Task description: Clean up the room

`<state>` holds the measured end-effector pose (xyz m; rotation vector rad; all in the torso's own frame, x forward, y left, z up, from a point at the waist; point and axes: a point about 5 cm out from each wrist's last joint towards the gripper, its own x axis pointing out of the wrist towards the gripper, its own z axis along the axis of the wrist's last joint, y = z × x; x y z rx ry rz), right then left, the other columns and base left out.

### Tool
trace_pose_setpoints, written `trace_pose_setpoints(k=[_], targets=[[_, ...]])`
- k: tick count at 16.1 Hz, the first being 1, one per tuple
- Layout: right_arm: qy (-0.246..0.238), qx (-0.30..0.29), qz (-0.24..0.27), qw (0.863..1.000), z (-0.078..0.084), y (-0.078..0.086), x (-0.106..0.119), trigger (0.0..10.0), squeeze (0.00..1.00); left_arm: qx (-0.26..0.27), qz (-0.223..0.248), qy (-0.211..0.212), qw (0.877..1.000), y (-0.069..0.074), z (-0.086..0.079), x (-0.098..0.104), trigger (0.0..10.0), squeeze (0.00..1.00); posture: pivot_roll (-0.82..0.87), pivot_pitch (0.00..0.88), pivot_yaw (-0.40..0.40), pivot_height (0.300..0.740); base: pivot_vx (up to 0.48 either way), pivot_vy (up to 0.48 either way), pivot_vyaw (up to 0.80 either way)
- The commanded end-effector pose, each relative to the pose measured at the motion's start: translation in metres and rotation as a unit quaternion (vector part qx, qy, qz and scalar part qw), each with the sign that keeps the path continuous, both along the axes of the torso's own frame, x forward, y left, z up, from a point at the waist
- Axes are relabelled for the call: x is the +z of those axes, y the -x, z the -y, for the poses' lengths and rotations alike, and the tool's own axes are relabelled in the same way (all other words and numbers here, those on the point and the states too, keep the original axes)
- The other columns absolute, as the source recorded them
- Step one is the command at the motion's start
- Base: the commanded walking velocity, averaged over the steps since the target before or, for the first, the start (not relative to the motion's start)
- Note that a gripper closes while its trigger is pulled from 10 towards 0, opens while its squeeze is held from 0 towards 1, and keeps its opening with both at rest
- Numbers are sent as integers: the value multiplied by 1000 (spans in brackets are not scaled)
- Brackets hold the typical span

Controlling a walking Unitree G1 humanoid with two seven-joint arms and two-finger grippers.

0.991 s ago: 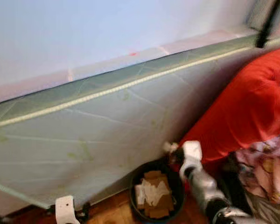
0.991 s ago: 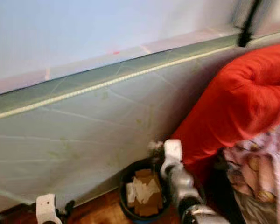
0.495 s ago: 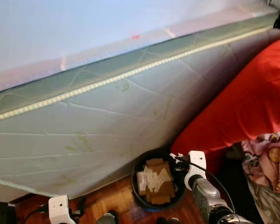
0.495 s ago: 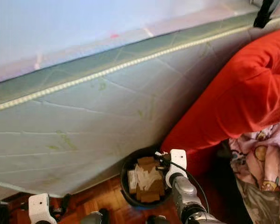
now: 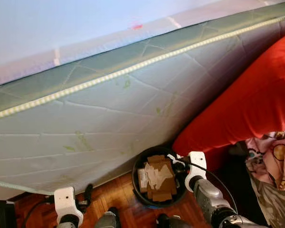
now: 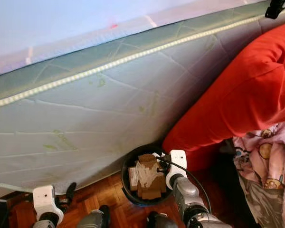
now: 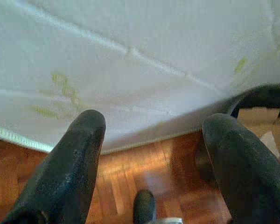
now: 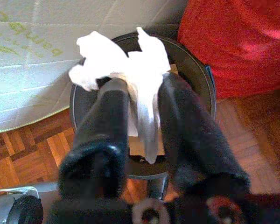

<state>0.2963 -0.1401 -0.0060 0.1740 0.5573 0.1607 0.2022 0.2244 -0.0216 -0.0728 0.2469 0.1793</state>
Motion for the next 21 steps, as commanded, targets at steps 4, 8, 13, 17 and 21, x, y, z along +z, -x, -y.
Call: trace_pose_setpoints(k=[4, 8, 13, 17, 21], targets=[[-2, 11, -26, 1000, 0, 10, -10, 10000, 980, 14, -11, 7, 1000, 14, 1, 0, 10000, 0, 192, 335, -57, 740, 0, 0, 0], [-2, 22, -30, 999, -1, 11, -11, 10000, 980, 17, -5, 8, 1000, 12, 6, 11, 10000, 0, 181, 359, -61, 740, 0, 0, 0], [-8, 26, -32, 999, -2, 13, -12, 10000, 980, 21, -15, 11, 1000, 14, 11, 19, 10000, 0, 179, 372, -59, 740, 0, 0, 0], [1, 19, -31, 999, 5, 13, -12, 10000, 0, 22, -27, 12, 999, 15, 11, 20, 10000, 0, 176, 355, -54, 740, 0, 0, 0], [10, -15, -35, 999, 19, 15, -14, 10000, 0, 18, -68, 12, 997, 16, 8, 4, 10000, 0, 156, 287, -50, 740, 0, 0, 0]])
